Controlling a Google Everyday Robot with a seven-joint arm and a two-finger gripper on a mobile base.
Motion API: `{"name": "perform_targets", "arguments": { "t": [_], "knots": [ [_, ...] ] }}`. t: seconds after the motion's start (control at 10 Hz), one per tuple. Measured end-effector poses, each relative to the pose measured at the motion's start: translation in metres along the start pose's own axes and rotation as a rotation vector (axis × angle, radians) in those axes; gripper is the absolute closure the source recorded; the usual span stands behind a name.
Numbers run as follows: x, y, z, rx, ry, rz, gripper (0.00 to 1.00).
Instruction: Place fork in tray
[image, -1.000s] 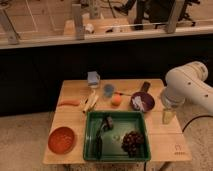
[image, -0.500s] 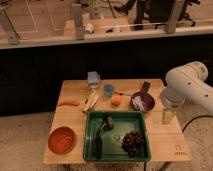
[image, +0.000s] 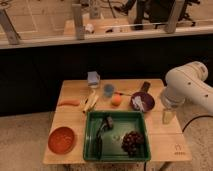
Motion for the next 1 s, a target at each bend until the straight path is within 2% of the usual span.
{"name": "perform_targets", "arguments": {
  "t": [0.4, 0.6, 0.8, 1.0],
  "knots": [
    [0.0, 0.0, 0.0, 0.0, 0.0, 0.0, 0.2],
    [0.002, -0.008, 0.003, 0.005, -0.019, 0.025, 0.2],
    [-0.002, -0.04, 0.01, 0.016, -0.038, 0.047, 0.2],
    [-0.007, -0.083, 0.015, 0.023, -0.042, 0.063, 0.2]
  ]
}}
